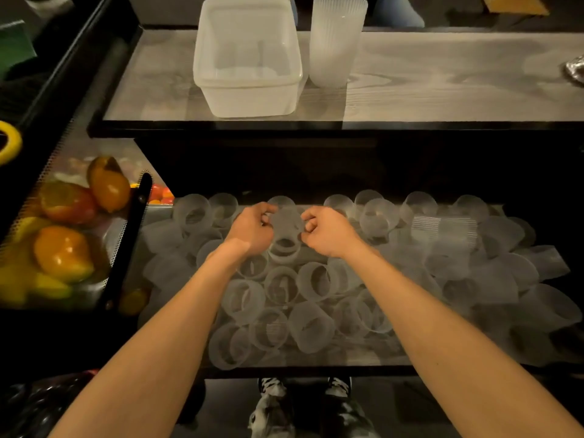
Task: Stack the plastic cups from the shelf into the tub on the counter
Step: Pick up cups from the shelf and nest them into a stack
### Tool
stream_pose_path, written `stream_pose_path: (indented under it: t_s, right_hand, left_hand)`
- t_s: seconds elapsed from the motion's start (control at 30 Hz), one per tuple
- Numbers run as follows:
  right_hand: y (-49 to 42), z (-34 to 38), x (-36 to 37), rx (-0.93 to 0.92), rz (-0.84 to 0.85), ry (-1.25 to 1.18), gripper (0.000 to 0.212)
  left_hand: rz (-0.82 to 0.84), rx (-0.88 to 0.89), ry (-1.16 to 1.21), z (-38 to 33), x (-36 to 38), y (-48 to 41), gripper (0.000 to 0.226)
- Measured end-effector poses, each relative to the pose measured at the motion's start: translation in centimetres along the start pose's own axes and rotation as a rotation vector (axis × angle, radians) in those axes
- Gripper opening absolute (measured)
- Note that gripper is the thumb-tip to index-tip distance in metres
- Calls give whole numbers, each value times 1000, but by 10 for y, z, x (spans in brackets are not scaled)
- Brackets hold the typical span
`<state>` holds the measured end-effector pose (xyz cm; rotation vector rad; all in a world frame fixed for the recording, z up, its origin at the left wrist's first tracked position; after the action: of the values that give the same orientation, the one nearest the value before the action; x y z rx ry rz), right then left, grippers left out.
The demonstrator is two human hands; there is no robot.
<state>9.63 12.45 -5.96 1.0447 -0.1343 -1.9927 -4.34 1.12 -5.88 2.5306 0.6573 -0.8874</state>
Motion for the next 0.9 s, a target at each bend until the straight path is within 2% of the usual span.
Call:
stream_pose_path:
  t_s: [0.07,0.2,0.27,0.33,0.37,0.43,0.53,0.67,0.8,0.9]
  right_hand:
    - [-2,-2,7,39,11,34,25]
    - [-4,-7,17,112,41,82,46]
    - [-3,-7,18,133,53,122,50]
    - [-1,-8,16,142,42,146,45]
    - [0,-8,14,136,41,168,42]
    - [4,-8,10,120,96,253,36]
    - [11,-9,7,120,238,406,32]
    - [21,-12,3,114,249,492,42]
    - [28,-15,-5,100,200,453,41]
    - [33,-16,-8,96,164,411,40]
  left_hand:
    - [31,-14,14,8,4,3,44]
    - [61,-47,11,17,11,7,42]
    - [89,-57,5,16,14,10,51]
    - [76,-90,-19,15,15,10,58]
    - [56,-103,-44,14,15,10,54]
    - [54,-112,-140,9,15,10,32]
    - [182,-87,-303,-6,19,14,12]
    - [332,-102,-372,-21,29,21,17]
    - [471,-174,-366,-14,43,30,17]
    - [474,-217,-412,-8,51,36,36]
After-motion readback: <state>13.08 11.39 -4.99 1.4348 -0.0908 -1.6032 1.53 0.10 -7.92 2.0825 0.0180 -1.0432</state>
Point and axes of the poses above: each hand's wrist, its own y-axis away from the middle knuckle, its own x-axis out of the palm, z = x × y, the point moved 3 cm from there along -y, towards the middle knuckle, and after that the axes turned 8 degrees about x, right-handed, at the moved point
